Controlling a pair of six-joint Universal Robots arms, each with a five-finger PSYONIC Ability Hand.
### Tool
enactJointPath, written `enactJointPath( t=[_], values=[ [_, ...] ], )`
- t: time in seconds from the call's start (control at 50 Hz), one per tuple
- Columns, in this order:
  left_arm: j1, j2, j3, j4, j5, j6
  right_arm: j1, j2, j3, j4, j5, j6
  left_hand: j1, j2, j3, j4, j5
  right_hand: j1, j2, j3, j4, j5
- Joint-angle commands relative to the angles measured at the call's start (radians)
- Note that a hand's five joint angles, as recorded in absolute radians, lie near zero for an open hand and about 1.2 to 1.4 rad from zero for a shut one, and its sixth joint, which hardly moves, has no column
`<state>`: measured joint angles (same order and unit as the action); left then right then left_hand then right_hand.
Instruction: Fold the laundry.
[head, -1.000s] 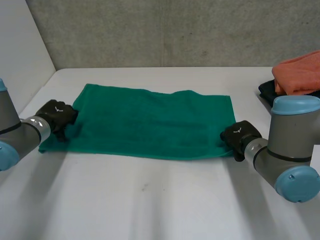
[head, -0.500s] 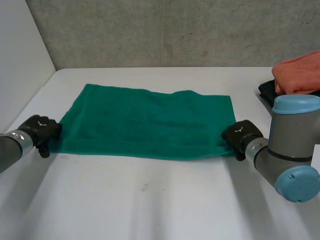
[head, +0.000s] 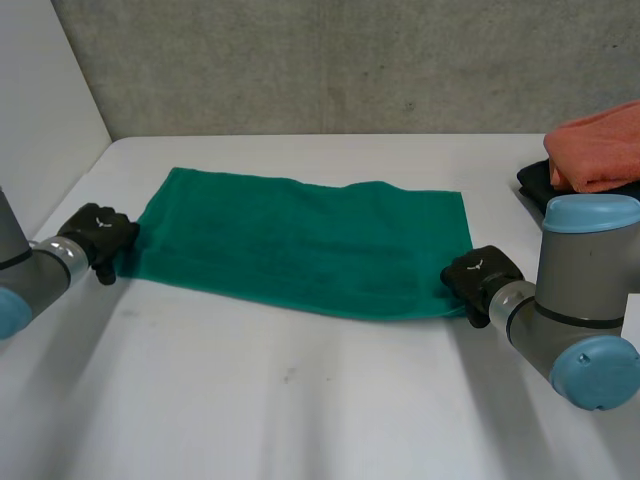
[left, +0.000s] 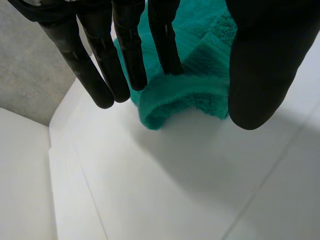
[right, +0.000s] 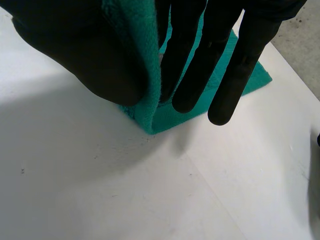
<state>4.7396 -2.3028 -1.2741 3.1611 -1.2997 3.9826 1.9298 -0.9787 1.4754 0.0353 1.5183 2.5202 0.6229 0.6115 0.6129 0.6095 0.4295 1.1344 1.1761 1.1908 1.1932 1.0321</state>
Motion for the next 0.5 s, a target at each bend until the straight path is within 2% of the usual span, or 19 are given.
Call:
enactJointPath(
  t=[0.02,0.16,0.3,0.36,0.38,0.4,0.5],
  values=[
    [-0.023,-0.050,0.093,0.000,-0.007,0.018,0.000,0.002,-0.003,0.000,-0.004,0.000,0.057,0.069,0.067,0.071,0.076,0.262,0.220,0.205,0.203,0.190],
    [-0.047,-0.099,0.183,-0.003,-0.023,0.038,0.000,0.003,-0.004,0.000,-0.006,-0.001,0.063,0.075,0.073,0.077,0.082,0.262,0.220,0.205,0.203,0.190],
    [-0.058,-0.148,0.265,-0.046,-0.041,0.052,-0.002,0.005,-0.006,0.000,-0.006,0.000,0.192,0.204,0.202,0.205,0.211,0.262,0.220,0.205,0.203,0.190],
    [-0.061,-0.161,0.282,-0.062,-0.039,0.050,-0.003,0.005,-0.006,0.000,-0.006,-0.001,0.412,0.423,0.422,0.425,0.431,0.262,0.220,0.205,0.203,0.190],
    [-0.062,-0.161,0.285,-0.070,-0.038,0.052,-0.005,0.005,-0.006,0.000,-0.006,-0.001,0.648,0.659,0.658,0.661,0.667,0.262,0.220,0.205,0.203,0.190],
    [-0.062,-0.159,0.282,-0.072,-0.038,0.050,-0.005,0.005,-0.009,0.001,-0.006,-0.001,0.767,0.778,0.777,0.780,0.785,0.262,0.220,0.205,0.203,0.190],
    [-0.056,-0.092,0.220,-0.131,-0.038,0.038,-0.011,-0.003,-0.013,0.026,-0.004,-0.001,0.773,0.785,0.783,0.787,0.792,0.262,0.220,0.205,0.203,0.190]
  ],
)
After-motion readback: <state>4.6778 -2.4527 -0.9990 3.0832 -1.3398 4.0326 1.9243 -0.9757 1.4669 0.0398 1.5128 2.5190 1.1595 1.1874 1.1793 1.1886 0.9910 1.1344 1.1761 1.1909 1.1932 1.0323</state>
